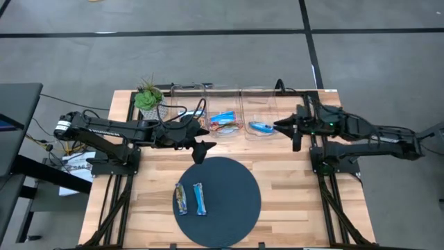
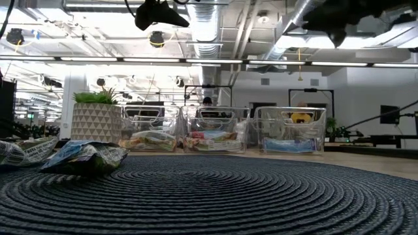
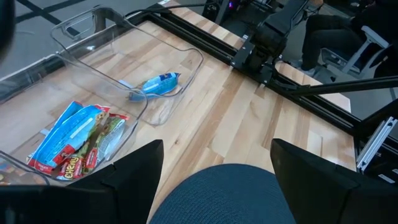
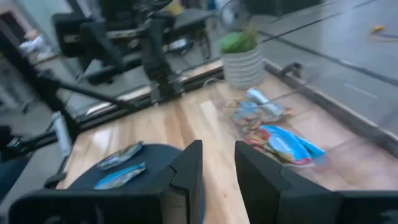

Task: Pick and place Granola Bars by type
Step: Put the blue bar into the right transparent bin

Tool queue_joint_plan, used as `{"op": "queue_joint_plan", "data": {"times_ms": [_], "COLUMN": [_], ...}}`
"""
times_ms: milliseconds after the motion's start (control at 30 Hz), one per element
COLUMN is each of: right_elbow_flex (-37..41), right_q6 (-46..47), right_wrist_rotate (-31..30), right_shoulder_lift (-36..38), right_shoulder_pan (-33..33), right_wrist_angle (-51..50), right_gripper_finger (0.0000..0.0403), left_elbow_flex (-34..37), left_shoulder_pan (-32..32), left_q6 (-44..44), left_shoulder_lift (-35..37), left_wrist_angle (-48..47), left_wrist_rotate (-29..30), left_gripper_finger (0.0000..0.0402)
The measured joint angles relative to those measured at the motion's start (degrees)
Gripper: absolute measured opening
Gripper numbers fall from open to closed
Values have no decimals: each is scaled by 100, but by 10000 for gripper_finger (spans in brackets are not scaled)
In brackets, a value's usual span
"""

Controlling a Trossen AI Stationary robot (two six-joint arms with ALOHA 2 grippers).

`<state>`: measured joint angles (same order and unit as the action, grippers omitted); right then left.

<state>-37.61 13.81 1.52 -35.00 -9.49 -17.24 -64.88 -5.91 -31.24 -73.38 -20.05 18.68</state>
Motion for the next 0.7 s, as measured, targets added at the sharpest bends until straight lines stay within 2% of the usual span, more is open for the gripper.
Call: {"op": "queue_joint_plan", "data": {"times_ms": [200,467,700], "right_elbow_flex": [561,1312,1957], "right_q6": [300,882,1175], "right_wrist_rotate": [-623,-646,-639], "right_shoulder_lift": [845,1771,2407], "right_shoulder_pan": [200,498,786], "right_wrist_angle": [0,34,612], "right_gripper_finger": [87,87,79], "left_elbow_flex": [0,2,4], "left_shoulder_pan": [0,2,1], "left_q6": [0,0,-35], "left_shoulder_lift": [0,0,0], "left_wrist_angle": [-35,-56,-169], "left_wrist_rotate": [0,4,8], "left_gripper_finger": [290,290,290]}}
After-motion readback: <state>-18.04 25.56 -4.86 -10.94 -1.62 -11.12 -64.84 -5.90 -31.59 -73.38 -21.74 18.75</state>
